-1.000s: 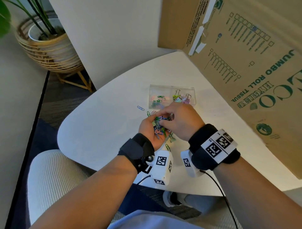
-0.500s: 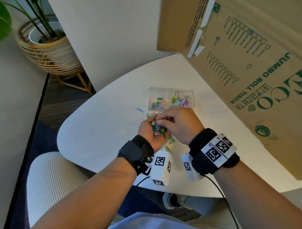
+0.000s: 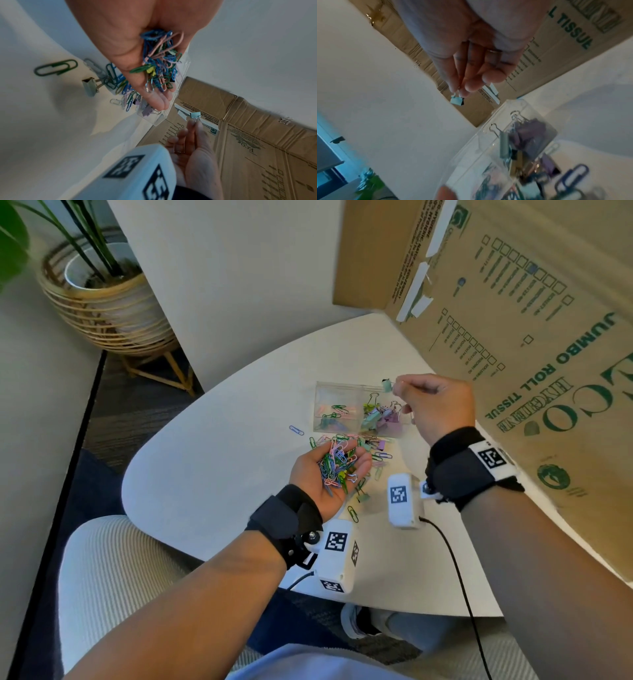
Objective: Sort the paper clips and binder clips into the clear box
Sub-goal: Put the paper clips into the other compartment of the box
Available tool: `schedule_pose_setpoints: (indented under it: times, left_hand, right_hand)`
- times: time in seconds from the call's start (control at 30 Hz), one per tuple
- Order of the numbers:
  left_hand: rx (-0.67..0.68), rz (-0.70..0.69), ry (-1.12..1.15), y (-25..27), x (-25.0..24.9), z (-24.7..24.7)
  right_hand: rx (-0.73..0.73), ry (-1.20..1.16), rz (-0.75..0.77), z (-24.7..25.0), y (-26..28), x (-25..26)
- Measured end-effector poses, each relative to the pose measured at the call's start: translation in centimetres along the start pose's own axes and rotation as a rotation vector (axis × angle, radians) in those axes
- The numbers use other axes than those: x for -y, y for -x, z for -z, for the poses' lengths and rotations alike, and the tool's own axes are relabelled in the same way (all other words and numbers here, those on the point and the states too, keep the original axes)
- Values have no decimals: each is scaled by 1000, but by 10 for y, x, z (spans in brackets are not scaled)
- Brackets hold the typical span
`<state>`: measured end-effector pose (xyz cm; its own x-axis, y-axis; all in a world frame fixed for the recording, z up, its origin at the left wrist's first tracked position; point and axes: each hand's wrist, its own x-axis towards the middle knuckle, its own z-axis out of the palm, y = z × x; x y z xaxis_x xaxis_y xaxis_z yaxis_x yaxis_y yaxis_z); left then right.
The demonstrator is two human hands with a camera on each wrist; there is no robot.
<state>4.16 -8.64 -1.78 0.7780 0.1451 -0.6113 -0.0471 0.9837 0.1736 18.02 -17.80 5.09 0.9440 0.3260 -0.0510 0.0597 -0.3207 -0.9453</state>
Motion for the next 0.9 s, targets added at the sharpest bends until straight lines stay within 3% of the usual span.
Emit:
schedule_pose_setpoints:
  times: [0.2,0.5,0.73,0.9]
  left_hand:
    - [10,3,23,0,-3,1]
    - [62,-9,23,-4,-2,2]
    - [59,-26,-69,0,0,0]
    - [69,-40,-16,0,-3,2]
  right_hand:
    - [211,340,5,0,-15,-14]
    - [552,384,164,-10,42,-7]
    - [565,770,324,-23,44,-8]
    - [515,672,336,-20,47,-7]
